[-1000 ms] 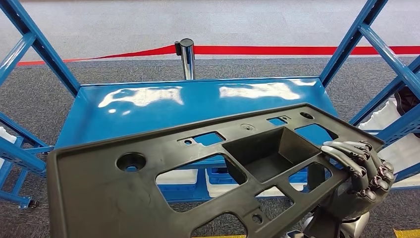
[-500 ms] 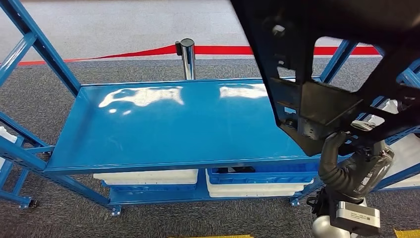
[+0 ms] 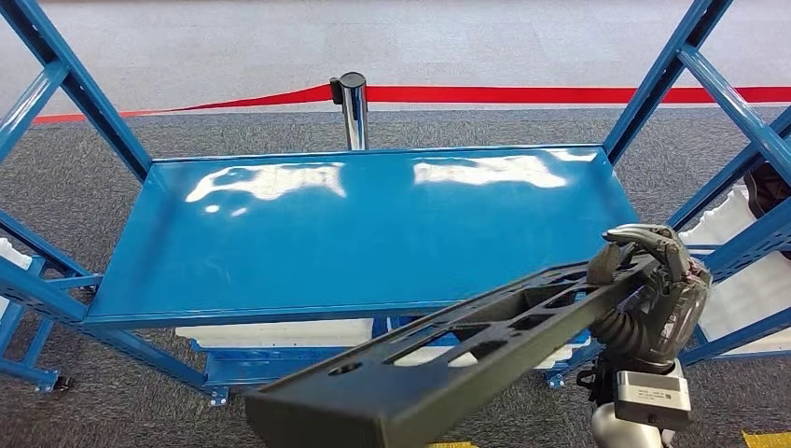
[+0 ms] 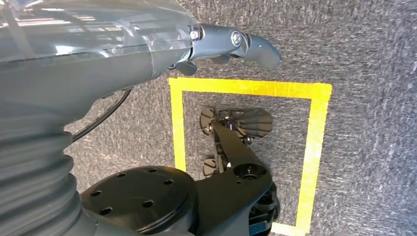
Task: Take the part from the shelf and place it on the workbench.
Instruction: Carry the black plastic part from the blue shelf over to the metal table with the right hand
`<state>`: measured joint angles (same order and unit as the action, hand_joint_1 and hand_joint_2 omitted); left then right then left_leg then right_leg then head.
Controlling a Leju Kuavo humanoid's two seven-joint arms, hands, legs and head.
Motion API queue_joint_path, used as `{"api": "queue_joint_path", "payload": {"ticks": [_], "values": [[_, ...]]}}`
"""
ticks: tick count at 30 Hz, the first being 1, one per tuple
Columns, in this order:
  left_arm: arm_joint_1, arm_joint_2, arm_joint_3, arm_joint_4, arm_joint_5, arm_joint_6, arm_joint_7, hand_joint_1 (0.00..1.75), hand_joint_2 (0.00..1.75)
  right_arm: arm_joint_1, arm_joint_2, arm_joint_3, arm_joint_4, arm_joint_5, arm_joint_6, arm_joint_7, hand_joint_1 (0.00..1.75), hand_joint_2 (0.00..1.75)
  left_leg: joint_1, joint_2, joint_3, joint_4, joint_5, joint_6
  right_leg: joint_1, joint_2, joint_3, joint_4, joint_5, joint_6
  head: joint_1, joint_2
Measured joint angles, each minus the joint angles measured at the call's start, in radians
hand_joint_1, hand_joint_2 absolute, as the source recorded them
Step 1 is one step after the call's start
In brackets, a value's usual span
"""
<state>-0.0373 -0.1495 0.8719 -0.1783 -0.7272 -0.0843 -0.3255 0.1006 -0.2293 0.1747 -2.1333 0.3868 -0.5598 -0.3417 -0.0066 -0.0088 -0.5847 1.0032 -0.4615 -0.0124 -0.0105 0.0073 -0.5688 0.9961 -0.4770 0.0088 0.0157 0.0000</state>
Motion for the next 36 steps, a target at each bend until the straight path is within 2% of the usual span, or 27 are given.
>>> {"api": "queue_joint_path", "payload": {"ticks": [22,26,36], "values": [[0.0,0.0,0.001,0.0,-0.006,0.0,0.001,0.0,1.75,-0.001,-0.003,-0.009,0.005,-0.032,-0.001,0.008,1.75,1.75,0.0,0.0,0.0,0.0,0.0,0.0,0.0,0.0,0.0,0.0,0.0,0.0,0.0,0.0],[0.0,0.0,0.001,0.0,-0.01,-0.001,0.001,0.0,1.75,-0.002,-0.003,-0.015,0.009,-0.093,0.027,0.006,1.75,1.75,0.0,0.0,0.0,0.0,0.0,0.0,0.0,0.0,0.0,0.0,0.0,0.0,0.0,0.0],[0.0,0.0,0.006,0.0,-0.016,-0.009,0.0,0.0,1.75,-0.02,-0.003,-0.033,0.031,-0.359,0.205,0.002,1.75,1.75,0.0,0.0,0.0,0.0,0.0,0.0,0.0,0.0,0.0,0.0,0.0,0.0,0.0,0.0]]}}
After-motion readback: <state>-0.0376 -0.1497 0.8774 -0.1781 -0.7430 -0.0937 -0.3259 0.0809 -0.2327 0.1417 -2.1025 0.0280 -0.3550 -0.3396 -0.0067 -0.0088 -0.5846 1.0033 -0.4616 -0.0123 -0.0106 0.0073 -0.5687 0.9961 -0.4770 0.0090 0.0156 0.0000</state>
